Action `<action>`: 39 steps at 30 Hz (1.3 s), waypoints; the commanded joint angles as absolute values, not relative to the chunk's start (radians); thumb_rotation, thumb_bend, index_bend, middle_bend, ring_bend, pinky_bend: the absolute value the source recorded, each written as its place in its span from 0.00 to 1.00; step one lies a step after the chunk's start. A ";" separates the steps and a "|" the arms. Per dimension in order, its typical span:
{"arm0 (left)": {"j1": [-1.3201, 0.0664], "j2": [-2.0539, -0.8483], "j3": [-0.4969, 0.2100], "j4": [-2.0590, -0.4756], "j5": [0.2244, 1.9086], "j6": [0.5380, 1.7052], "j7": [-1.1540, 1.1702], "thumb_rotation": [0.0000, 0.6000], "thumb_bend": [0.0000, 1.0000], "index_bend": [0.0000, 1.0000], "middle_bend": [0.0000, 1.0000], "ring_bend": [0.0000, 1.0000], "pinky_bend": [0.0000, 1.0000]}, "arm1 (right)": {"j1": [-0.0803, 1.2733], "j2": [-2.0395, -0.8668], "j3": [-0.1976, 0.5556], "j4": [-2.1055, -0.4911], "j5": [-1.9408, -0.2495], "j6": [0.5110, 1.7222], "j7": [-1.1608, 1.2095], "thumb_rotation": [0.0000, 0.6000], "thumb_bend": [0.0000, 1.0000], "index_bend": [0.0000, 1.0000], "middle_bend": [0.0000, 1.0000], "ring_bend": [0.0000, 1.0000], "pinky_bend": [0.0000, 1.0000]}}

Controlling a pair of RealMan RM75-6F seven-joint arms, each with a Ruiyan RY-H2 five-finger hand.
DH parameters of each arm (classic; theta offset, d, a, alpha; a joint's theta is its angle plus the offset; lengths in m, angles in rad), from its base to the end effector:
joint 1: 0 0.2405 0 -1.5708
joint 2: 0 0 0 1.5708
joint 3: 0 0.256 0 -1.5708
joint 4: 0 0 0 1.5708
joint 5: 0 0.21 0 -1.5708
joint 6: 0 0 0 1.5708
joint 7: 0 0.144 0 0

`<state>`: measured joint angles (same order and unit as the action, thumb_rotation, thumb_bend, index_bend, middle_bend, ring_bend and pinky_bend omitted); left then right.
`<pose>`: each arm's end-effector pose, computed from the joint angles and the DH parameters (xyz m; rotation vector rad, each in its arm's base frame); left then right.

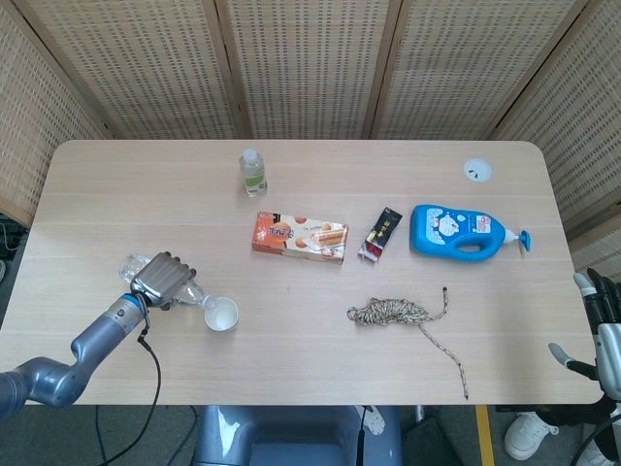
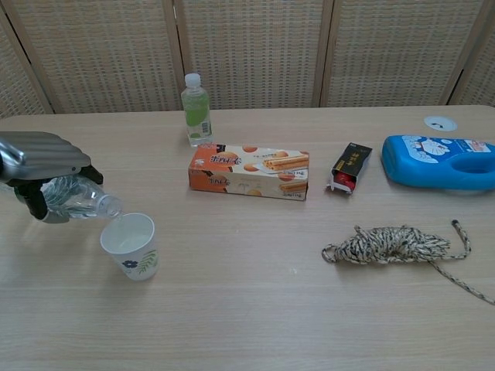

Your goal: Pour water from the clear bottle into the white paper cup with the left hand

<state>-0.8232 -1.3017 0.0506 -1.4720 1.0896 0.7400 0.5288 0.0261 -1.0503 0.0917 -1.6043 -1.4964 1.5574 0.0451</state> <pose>-0.2228 0.3437 0.0257 -2.1545 -0.6243 -0.3468 -0.3194 -0.1708 0.1977 1.2959 -0.8258 0.9142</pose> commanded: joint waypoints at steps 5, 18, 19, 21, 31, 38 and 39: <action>-0.821 -1.308 0.060 -1.472 1.091 0.770 0.573 1.00 0.50 0.62 0.53 0.39 0.47 | 0.025 -1.050 0.091 -1.605 -1.498 1.559 0.046 1.00 0.00 0.00 0.00 0.00 0.00; -0.806 -1.316 0.051 -1.468 1.111 0.775 0.520 1.00 0.50 0.62 0.53 0.39 0.47 | 0.025 -1.050 0.091 -1.605 -1.498 1.557 0.043 1.00 0.00 0.00 0.00 0.00 0.00; -0.804 -1.315 0.049 -1.467 1.113 0.774 0.505 1.00 0.50 0.62 0.53 0.39 0.47 | 0.025 -1.050 0.091 -1.605 -1.498 1.557 0.043 1.00 0.00 0.00 0.00 0.00 0.00; -0.798 -1.312 0.041 -1.467 1.127 0.770 0.457 1.00 0.50 0.62 0.53 0.39 0.46 | 0.025 -1.051 0.091 -1.605 -1.497 1.557 0.042 1.00 0.00 0.00 0.00 0.00 0.00; -0.752 -1.271 0.013 -1.459 1.263 0.781 0.132 1.00 0.50 0.62 0.53 0.39 0.45 | 0.028 -1.055 0.090 -1.606 -1.496 1.551 0.026 1.00 0.00 0.00 0.00 0.00 0.00; -0.721 -1.247 -0.037 -1.419 1.306 0.782 -0.214 1.00 0.50 0.62 0.53 0.39 0.45 | 0.029 -1.058 0.090 -1.610 -1.496 1.549 0.015 1.00 0.00 0.00 0.00 0.00 0.00; -0.717 -1.246 -0.047 -1.408 1.313 0.786 -0.274 1.00 0.50 0.62 0.53 0.39 0.45 | 0.029 -1.059 0.089 -1.610 -1.495 1.549 0.015 1.00 0.00 0.00 0.00 0.00 0.00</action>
